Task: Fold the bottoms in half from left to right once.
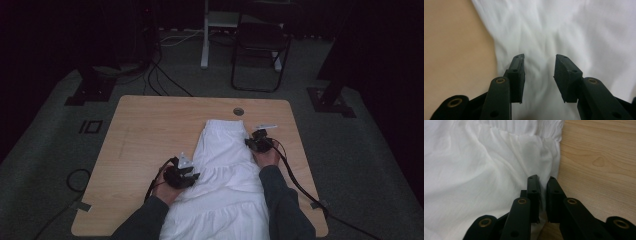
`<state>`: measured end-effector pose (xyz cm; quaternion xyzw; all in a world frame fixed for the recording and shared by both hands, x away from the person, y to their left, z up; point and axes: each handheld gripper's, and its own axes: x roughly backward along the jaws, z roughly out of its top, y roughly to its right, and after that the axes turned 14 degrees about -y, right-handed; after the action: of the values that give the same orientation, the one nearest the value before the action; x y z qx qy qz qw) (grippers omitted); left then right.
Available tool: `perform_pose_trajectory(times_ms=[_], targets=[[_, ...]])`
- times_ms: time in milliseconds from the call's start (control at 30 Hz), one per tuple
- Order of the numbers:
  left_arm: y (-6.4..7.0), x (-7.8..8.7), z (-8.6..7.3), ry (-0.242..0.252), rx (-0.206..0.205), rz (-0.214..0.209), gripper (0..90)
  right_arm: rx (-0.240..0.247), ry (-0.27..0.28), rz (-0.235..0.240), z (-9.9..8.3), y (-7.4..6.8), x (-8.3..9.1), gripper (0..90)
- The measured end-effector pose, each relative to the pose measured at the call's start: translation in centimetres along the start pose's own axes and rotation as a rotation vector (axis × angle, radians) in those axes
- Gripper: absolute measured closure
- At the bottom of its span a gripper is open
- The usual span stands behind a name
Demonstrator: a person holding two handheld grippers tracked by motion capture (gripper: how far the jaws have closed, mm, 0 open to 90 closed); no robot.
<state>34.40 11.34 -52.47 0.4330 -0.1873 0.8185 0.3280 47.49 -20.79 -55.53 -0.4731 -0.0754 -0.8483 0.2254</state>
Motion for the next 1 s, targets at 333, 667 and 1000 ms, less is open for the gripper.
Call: perform_pose_trajectory(times_ms=[333, 667, 1000], targets=[[-3.2, -6.3, 6.3, -0.031, 0.027, 0.053, 57.0, -0.004, -0.008, -0.036, 0.3, -0.5, -0.1, 83.4], [-1.5, -6.1, 2.6, 0.022, 0.052, 0.043, 53.8, 0.02, -0.007, -0.021, -1.9, -2.1, 1.0, 85.2], [1.9, -3.7, -1.4, 0.026, 0.002, 0.029, 54.8, 0.082, -0.086, 0.101, -5.7, -4.3, 3.9, 66.9]])
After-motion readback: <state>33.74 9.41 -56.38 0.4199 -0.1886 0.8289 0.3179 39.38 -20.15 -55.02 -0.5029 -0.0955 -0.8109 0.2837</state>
